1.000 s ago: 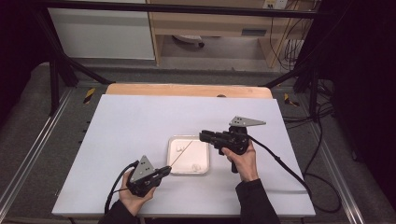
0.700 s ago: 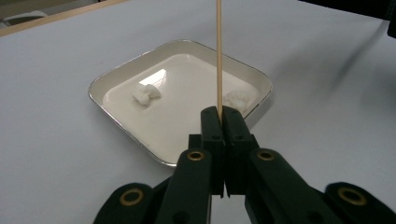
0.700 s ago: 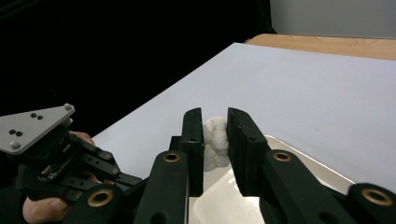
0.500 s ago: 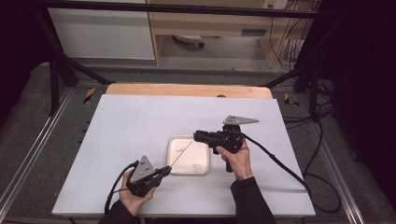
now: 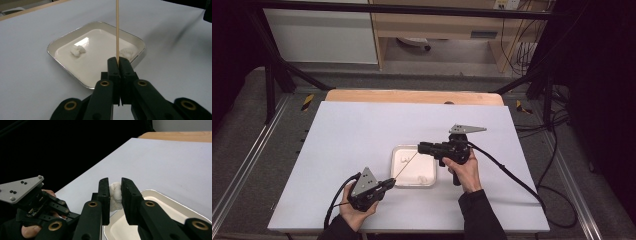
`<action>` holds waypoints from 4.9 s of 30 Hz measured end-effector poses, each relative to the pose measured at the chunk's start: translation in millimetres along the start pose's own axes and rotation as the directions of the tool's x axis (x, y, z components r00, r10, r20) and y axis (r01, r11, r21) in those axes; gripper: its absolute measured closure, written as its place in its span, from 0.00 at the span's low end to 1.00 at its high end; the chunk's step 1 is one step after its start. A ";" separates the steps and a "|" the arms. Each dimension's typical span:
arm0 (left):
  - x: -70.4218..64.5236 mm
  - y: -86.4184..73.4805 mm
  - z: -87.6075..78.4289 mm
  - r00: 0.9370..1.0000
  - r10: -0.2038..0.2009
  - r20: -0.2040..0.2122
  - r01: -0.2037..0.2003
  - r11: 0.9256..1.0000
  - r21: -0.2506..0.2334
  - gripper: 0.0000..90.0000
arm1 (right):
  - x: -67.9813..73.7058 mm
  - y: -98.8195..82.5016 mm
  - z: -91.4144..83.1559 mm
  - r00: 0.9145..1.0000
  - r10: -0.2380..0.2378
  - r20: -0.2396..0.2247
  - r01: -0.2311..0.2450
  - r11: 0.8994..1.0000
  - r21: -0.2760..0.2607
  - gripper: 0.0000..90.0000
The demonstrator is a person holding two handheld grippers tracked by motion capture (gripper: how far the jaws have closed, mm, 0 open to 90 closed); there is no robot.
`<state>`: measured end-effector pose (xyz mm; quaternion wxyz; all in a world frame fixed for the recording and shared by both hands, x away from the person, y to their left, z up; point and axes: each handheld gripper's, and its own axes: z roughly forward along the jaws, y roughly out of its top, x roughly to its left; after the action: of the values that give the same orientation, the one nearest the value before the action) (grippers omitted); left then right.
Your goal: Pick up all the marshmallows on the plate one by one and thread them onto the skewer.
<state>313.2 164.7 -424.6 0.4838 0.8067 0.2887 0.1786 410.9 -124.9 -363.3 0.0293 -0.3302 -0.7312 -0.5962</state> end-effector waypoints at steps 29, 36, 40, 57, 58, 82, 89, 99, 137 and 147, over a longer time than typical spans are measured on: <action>0.9 -2.9 -1.0 1.000 -0.027 0.003 0.027 1.000 -0.001 0.99 | 8.7 -12.8 10.6 0.996 0.043 -0.075 -0.047 0.998 -0.047 0.92; 0.5 -3.0 0.6 1.000 -0.028 0.001 0.028 1.000 0.011 0.99 | 9.1 -16.5 14.1 0.996 0.049 -0.078 -0.053 0.997 -0.050 0.92; 0.5 -2.7 1.7 1.000 -0.030 0.001 0.030 0.999 0.012 0.99 | 10.4 -17.8 14.6 0.995 0.050 -0.089 -0.055 0.997 -0.053 0.92; -2.0 -1.5 4.8 0.999 -0.031 0.003 0.031 0.999 0.029 0.99 | 14.1 -23.0 16.9 0.997 0.031 -0.078 -0.035 0.998 -0.057 0.92; -2.2 -1.4 4.9 0.999 -0.032 0.005 0.032 0.999 0.031 0.99 | 14.1 -23.3 17.1 0.997 0.029 -0.077 -0.033 0.998 -0.059 0.92; 0.2 -2.0 5.2 0.999 -0.031 -0.024 0.032 0.998 0.052 0.99 | 15.8 -29.5 21.6 0.997 0.026 -0.075 -0.029 0.999 -0.039 0.92; -1.1 -1.6 6.2 0.999 -0.029 -0.016 0.030 0.998 0.057 0.99 | 15.9 -31.1 22.7 0.997 0.023 -0.073 -0.026 0.999 -0.037 0.92; -1.5 -0.4 7.5 1.000 -0.027 -0.015 0.028 0.998 0.054 0.99 | 16.2 -32.6 24.0 0.997 0.029 -0.074 -0.033 0.998 -0.047 0.92; 8.6 4.4 5.0 0.995 -0.097 -0.026 0.096 0.995 -0.013 0.99 | 25.0 -48.2 52.9 0.999 -0.012 -0.035 0.014 0.997 0.076 0.61; 15.8 3.2 -1.1 0.993 -0.112 -0.035 0.111 0.994 -0.024 0.99 | 20.6 -46.9 45.8 0.992 -0.106 0.074 0.098 0.989 0.110 0.21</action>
<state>325.7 174.4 -421.1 0.4963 0.7806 0.3401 0.1691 386.6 -78.3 -407.5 -0.0131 -0.3139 -0.7784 -0.5436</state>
